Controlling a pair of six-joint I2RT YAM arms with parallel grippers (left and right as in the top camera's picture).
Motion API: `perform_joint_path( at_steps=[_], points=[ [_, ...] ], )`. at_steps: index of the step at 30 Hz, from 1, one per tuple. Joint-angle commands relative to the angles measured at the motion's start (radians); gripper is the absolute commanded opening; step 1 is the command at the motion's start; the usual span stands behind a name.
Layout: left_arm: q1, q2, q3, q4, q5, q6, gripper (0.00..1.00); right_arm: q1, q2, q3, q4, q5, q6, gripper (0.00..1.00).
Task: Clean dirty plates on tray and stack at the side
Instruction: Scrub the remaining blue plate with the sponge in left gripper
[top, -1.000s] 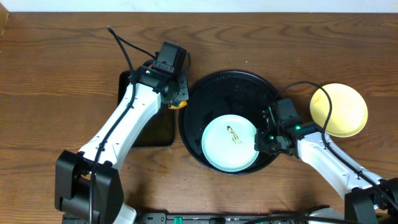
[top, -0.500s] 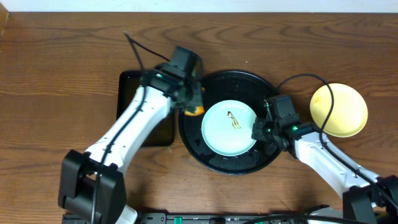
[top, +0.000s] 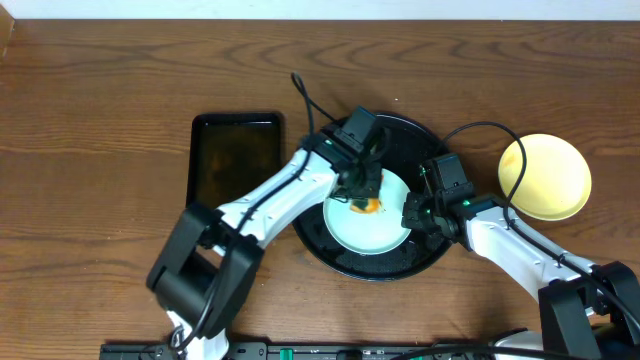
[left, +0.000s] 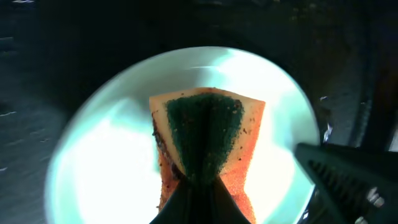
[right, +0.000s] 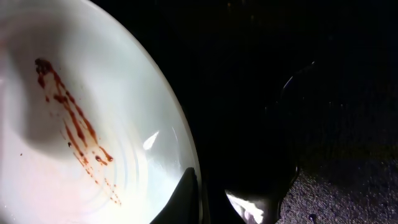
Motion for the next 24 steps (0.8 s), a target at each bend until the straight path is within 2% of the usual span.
perform_joint_path(
  at_steps=[1,11,24],
  points=[
    [-0.027,0.025,0.003,0.028,0.051,-0.048,0.08,0.008,0.026,-0.002,-0.007,0.013,0.011,0.01],
    [-0.062,0.045,0.003,0.056,0.052,-0.130,0.08,0.008,0.026,-0.002,-0.008,0.013,0.011,0.01],
    [-0.095,0.128,0.003,0.064,0.042,-0.154,0.08,0.008,0.026,-0.002,-0.011,0.009,0.011,0.01]
  ],
)
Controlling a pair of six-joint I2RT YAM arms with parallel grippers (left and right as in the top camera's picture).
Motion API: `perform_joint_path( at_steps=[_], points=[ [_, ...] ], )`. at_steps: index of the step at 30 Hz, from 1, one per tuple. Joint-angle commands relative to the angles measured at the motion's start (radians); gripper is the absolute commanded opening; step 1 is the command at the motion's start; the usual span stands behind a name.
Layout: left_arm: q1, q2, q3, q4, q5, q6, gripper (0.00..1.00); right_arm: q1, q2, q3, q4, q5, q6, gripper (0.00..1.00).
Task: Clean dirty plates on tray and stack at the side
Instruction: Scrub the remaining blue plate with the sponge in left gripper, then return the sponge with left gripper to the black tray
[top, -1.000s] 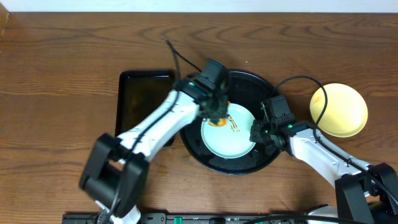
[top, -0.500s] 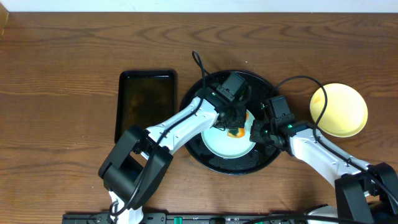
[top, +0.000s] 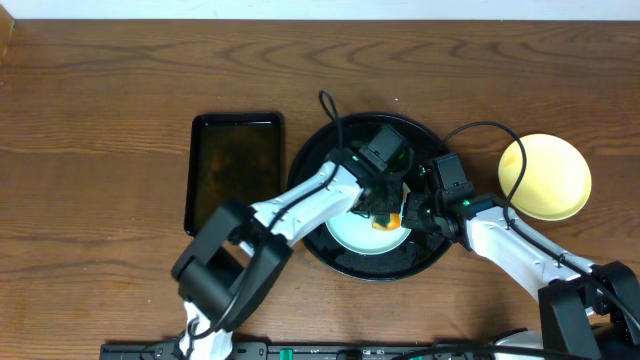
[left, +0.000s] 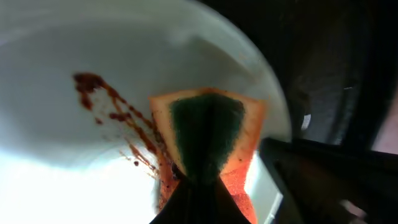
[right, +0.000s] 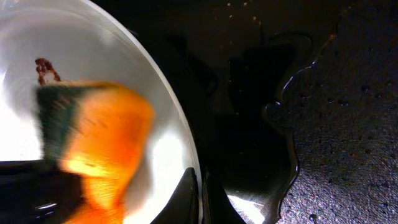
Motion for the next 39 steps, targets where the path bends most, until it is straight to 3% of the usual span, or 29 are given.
perform_joint_path(
  at_steps=[1,10,13,16,21,29,39],
  points=[
    [0.005,0.045,0.003,0.001,-0.012,-0.010,0.08,0.008,0.026,-0.002,-0.011,0.010,0.011,0.01],
    [0.105,0.045,0.003,-0.069,-0.410,0.023,0.08,0.008,0.026,-0.002,-0.024,0.010,0.011,0.01],
    [0.146,0.040,0.003,-0.079,-0.403,0.033,0.08,0.008,0.026,-0.002,-0.027,0.010,0.011,0.01],
    [0.163,0.013,0.007,-0.088,-0.305,0.126,0.08,0.008,0.026,-0.002,-0.027,0.010,0.011,0.01],
    [0.161,-0.123,0.014,-0.153,-0.253,0.148,0.07,0.007,0.026,-0.002,-0.024,0.014,0.011,0.01],
    [0.192,-0.345,0.014,-0.204,-0.352,0.192,0.07,0.007,0.026,-0.002,-0.022,0.014,0.011,0.01],
    [0.385,-0.357,0.006,-0.274,-0.381,0.191,0.07,0.008,0.026,-0.002,-0.023,0.014,0.011,0.03]
  ],
)
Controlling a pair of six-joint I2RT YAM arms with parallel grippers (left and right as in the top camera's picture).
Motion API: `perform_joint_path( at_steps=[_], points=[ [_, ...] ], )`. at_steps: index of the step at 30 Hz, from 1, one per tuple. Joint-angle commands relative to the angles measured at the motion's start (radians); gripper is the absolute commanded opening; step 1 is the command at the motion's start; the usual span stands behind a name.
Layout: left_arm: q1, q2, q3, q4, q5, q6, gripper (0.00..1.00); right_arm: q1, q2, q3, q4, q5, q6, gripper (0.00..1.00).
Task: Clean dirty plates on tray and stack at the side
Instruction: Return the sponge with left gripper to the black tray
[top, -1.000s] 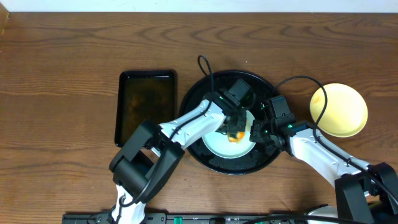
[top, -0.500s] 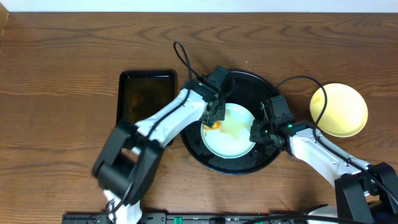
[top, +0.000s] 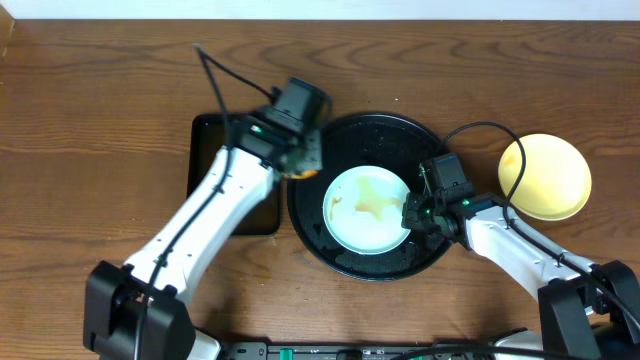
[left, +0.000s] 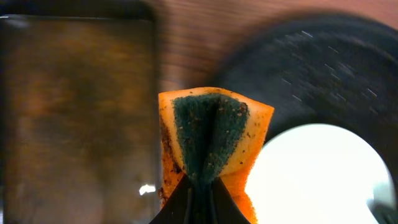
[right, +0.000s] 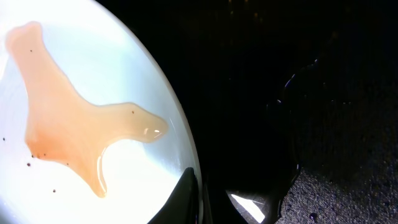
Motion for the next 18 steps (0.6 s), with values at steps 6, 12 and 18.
perform_joint_path(
  at_steps=[6,12,18],
  points=[
    [0.201,0.042,-0.010,-0.006,0.082,0.039,0.08,0.006,0.023,-0.006,-0.022,0.042,0.008,0.01],
    [0.304,0.148,-0.020,-0.011,0.101,0.088,0.08,0.006,0.023,-0.006,-0.023,0.064,0.008,0.01],
    [0.355,0.299,-0.020,0.001,0.303,0.222,0.07,0.006,0.023,-0.006,-0.023,0.064,0.008,0.01]
  ],
)
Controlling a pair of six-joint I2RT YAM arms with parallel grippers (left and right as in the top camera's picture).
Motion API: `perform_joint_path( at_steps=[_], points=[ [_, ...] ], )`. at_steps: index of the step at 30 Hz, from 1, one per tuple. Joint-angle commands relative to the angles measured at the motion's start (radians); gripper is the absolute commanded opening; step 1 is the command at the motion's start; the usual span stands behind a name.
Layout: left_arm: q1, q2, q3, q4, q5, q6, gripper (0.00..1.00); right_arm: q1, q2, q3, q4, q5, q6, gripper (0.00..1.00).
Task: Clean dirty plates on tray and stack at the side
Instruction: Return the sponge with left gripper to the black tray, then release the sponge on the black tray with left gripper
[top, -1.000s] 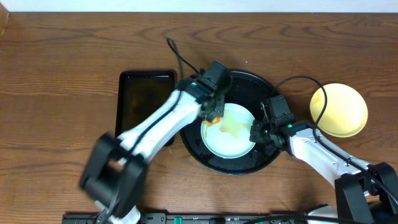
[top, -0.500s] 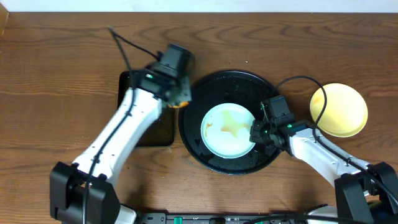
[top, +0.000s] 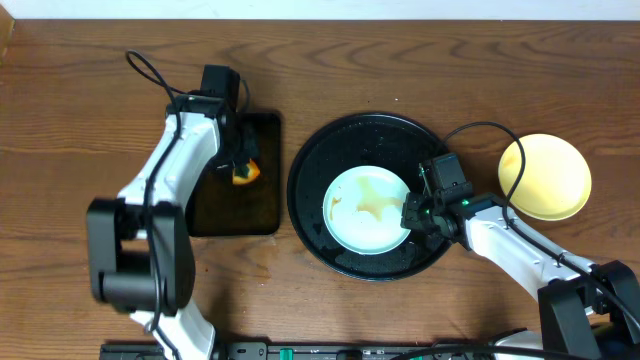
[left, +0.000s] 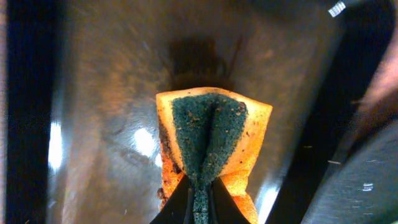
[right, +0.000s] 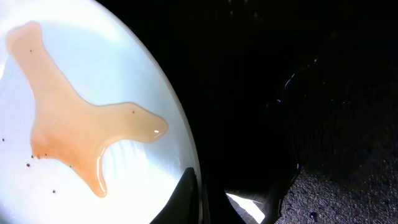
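Observation:
A pale blue plate (top: 366, 209) lies in the round black tray (top: 312, 160), with a thin orange-brown puddle (right: 68, 130) spread over it. My right gripper (top: 412, 216) is shut on the plate's right rim (right: 186, 163). At the left, my left gripper (top: 243, 166) is shut on a folded orange sponge (left: 211, 134) with a green scouring face. The sponge hangs over the black rectangular tray (top: 266, 205), whose wet bottom (left: 112, 99) shows in the left wrist view. A yellow plate (top: 546, 176) lies on the table at the right.
The wooden table (top: 100, 80) carries the two trays side by side, with a narrow strip of wood between them. Cables (top: 150, 70) loop from both arms. The right arm's link (top: 510, 245) lies between the round tray and the yellow plate.
My left gripper has carried the sponge from the gap at the round tray's left edge to above the rectangular tray. The right gripper and the plate stayed where they were.
The sponge was first pressed on the blue plate, which bore a red streak, while my right gripper held its rim. Then the sponge sat on the streak. Later the streak had become a pale puddle and the sponge was off the plate, now over the rectangular tray.

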Motion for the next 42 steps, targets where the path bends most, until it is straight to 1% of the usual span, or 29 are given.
perform_joint_path(
  at_steps=[1,4,7,11,13,15,16,19,21,24,25,26,27,29,31,32,35,37,39,40,42],
  points=[
    [0.015,0.080,-0.013,0.001,0.201,0.124,0.08,0.004,0.023,-0.007,-0.019,0.057,0.004,0.01],
    [0.018,0.134,-0.013,0.002,0.256,0.163,0.07,0.004,0.023,-0.007,-0.019,0.057,0.004,0.01],
    [0.018,0.164,-0.013,0.002,0.219,0.215,0.08,0.004,0.023,-0.007,-0.019,0.057,0.004,0.01],
    [0.019,0.169,-0.013,-0.016,-0.018,0.209,0.07,0.004,0.023,-0.007,-0.023,0.057,0.004,0.01],
    [0.021,0.169,-0.013,-0.034,-0.170,0.151,0.07,0.004,0.023,-0.007,-0.023,0.057,0.004,0.01],
    [0.026,0.169,-0.013,-0.055,-0.264,0.080,0.08,0.004,0.023,-0.007,-0.023,0.057,0.004,0.01],
    [0.029,0.169,-0.013,-0.060,-0.278,0.058,0.08,0.004,0.023,-0.007,-0.023,0.057,0.004,0.01],
    [0.035,0.169,-0.013,-0.066,-0.256,0.000,0.08,0.004,0.023,-0.007,-0.025,0.057,0.004,0.01],
    [0.035,0.169,-0.013,-0.055,-0.155,0.023,0.07,0.004,0.023,-0.007,-0.027,0.057,0.004,0.01],
    [0.034,0.169,-0.013,-0.023,0.166,0.213,0.07,0.004,0.023,-0.007,-0.029,0.057,0.004,0.01],
    [0.033,0.169,-0.013,-0.020,0.288,0.297,0.07,0.004,0.023,-0.007,-0.030,0.057,0.004,0.01],
    [0.033,0.169,-0.013,-0.021,0.373,0.361,0.07,0.004,0.023,-0.007,-0.030,0.057,0.004,0.01],
    [0.033,0.169,-0.013,-0.021,0.408,0.391,0.07,0.004,0.023,-0.007,-0.030,0.057,0.004,0.01],
    [0.034,0.169,-0.013,-0.020,0.377,0.394,0.08,0.004,0.023,-0.007,-0.030,0.057,0.004,0.01],
    [0.036,0.169,-0.013,-0.024,0.300,0.390,0.07,0.004,0.023,-0.007,-0.030,0.057,0.004,0.01],
    [0.036,0.169,-0.013,-0.026,0.239,0.371,0.07,0.004,0.023,-0.007,-0.030,0.057,0.004,0.01],
    [0.036,0.169,-0.013,-0.033,0.012,0.223,0.08,0.004,0.023,-0.007,-0.029,0.057,0.004,0.01],
    [0.036,0.169,-0.013,-0.046,-0.078,0.143,0.07,0.004,0.023,-0.007,-0.029,0.057,0.004,0.01],
    [0.036,0.169,-0.013,-0.050,-0.074,0.117,0.07,0.004,0.023,-0.007,-0.030,0.057,0.004,0.01],
    [0.036,0.168,-0.013,-0.051,-0.037,0.126,0.07,0.004,0.023,-0.007,-0.031,0.057,0.004,0.01],
    [0.036,0.166,-0.013,-0.051,0.117,0.239,0.07,0.004,0.023,-0.007,-0.031,0.057,0.004,0.01]
  ],
)
